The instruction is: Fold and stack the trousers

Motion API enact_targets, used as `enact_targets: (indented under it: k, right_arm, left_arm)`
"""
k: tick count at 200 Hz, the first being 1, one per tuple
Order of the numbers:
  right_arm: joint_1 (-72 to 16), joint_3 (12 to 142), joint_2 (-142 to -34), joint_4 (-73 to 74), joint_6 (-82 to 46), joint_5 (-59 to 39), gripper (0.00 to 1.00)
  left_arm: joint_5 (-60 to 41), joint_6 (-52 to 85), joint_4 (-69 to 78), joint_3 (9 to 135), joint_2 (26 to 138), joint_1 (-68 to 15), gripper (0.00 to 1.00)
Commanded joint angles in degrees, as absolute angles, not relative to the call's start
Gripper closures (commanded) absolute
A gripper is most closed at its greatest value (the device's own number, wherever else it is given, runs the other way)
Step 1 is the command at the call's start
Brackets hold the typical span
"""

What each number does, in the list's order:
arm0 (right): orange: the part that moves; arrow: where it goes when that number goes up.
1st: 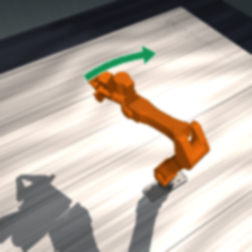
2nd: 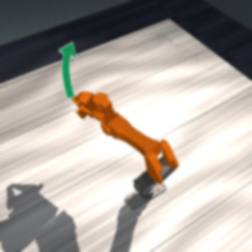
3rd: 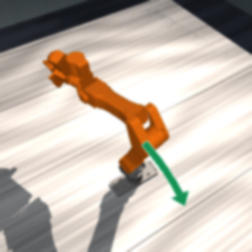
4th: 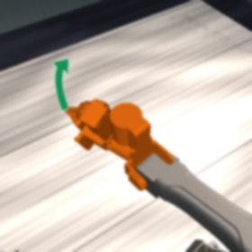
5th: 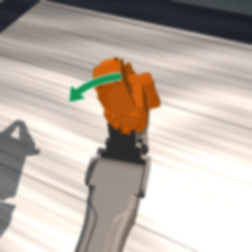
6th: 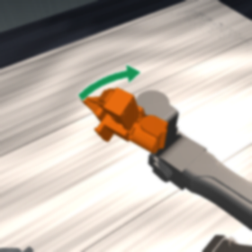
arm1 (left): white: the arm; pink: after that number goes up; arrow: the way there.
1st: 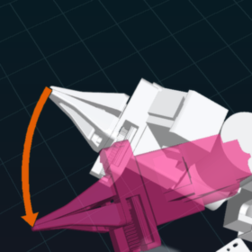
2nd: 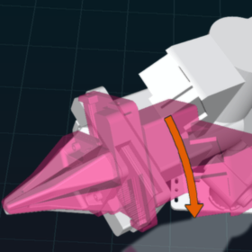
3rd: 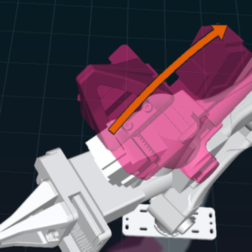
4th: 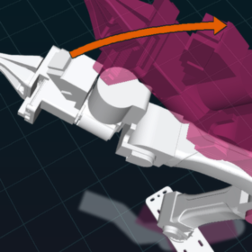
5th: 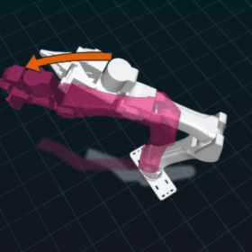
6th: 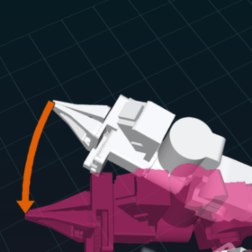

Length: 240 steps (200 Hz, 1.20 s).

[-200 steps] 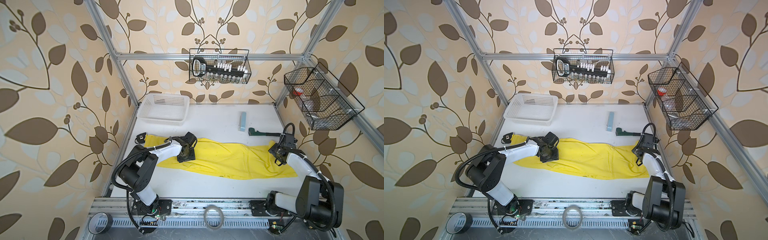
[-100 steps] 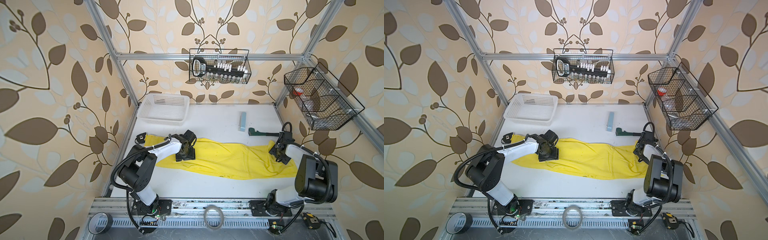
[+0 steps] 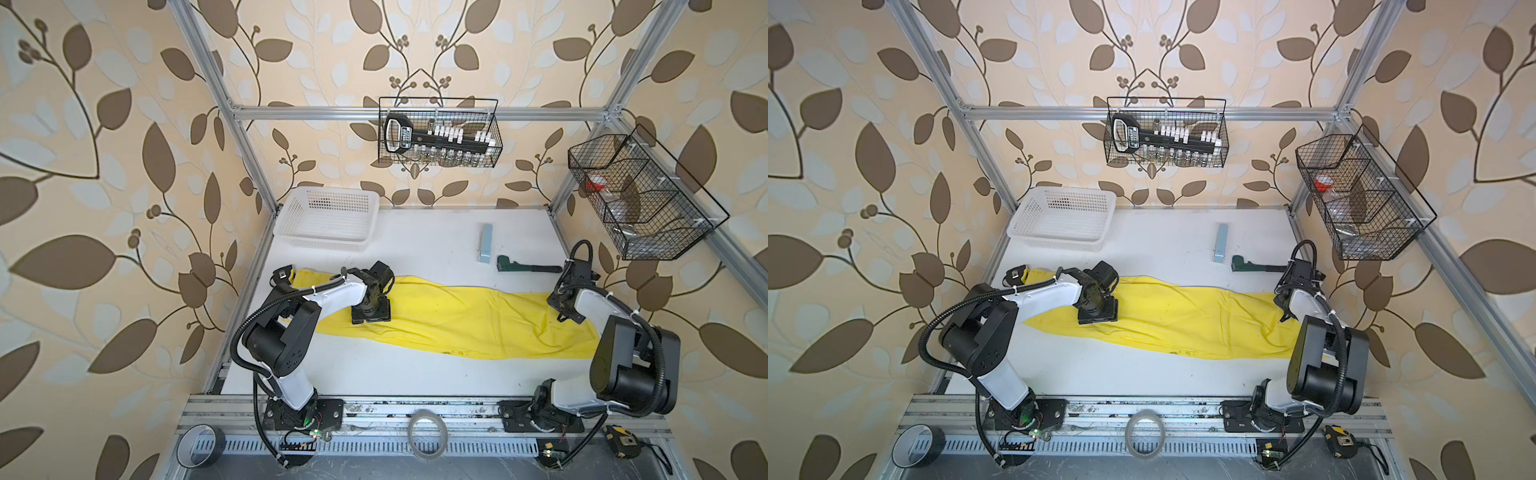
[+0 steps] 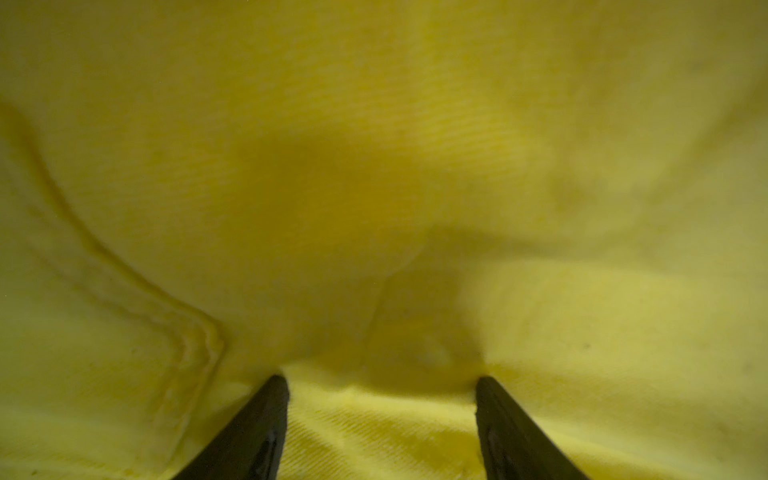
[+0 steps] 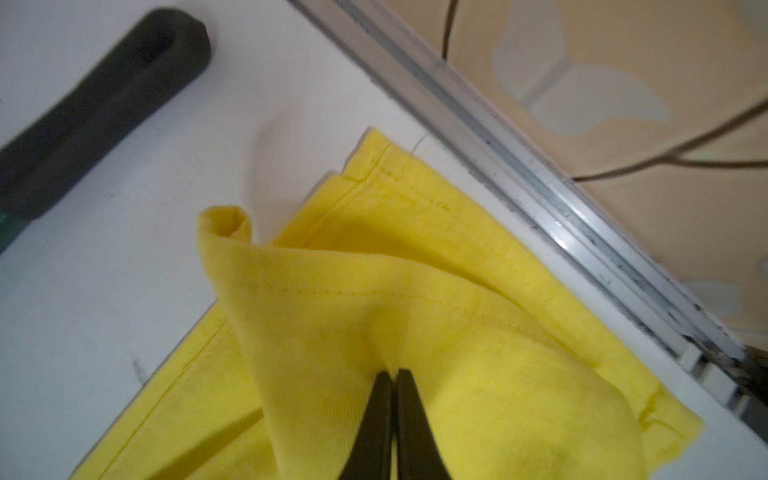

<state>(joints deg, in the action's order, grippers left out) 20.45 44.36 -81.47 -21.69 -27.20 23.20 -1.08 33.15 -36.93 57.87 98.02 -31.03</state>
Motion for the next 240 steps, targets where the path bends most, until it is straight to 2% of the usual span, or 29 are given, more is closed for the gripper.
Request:
enact_targets:
  k: [1,44,63,73,86,94,111,132,166,195,240]
  right_arm:
    - [20.44,46.15,-79.02,-23.97,-27.59,30.48,0.93]
    - [23.11,46.94,-81.94,-22.54,-27.71,29.68,0.89]
    - [23.12,47.91,-86.37,-22.17,-28.09,28.49,0.81]
    - [23.12,48.09,-88.24,-21.08,-27.10,26.76,0.73]
    - [23.20,48.86,-89.63,-21.28,-26.68,26.01,0.70]
    - [23.37,48.86,-88.98,-21.69,-27.25,27.98,0.66]
    - [23.80,48.93,-85.79,-23.24,-27.93,32.11,0.46]
    - [24.25,48.43,-80.00,-26.25,-29.74,30.67,0.38]
    - [29.09,41.70,-68.06,-29.25,-35.73,20.68,0.37]
    - [32.17,36.44,-61.32,-31.59,-37.28,20.27,0.37]
    - [34.98,31.41,-65.97,-26.72,-36.07,16.29,0.37]
  left_arm:
    - [-0.26,32.25,-37.98,57.92,101.60,-30.17,0.27]
    - [0.34,32.75,-37.55,57.00,102.66,-29.63,0.27]
    - [0.09,32.76,-37.18,56.78,102.78,-29.51,0.27]
    - [0.01,32.72,-37.18,56.70,102.72,-29.44,0.27]
    - [-0.11,32.69,-36.98,56.58,102.23,-29.44,0.27]
    - [-0.04,32.60,-37.13,56.60,102.04,-29.43,0.27]
    - [0.11,32.44,-37.36,56.49,101.66,-29.14,0.27]
    - [-0.53,32.41,-37.40,56.92,101.43,-29.13,0.27]
    - [-1.54,32.34,-37.88,58.28,99.76,-29.13,0.27]
    - [-2.52,32.42,-37.50,58.31,99.51,-29.15,0.27]
    - [0.08,34.16,-37.37,56.78,98.63,-28.86,0.26]
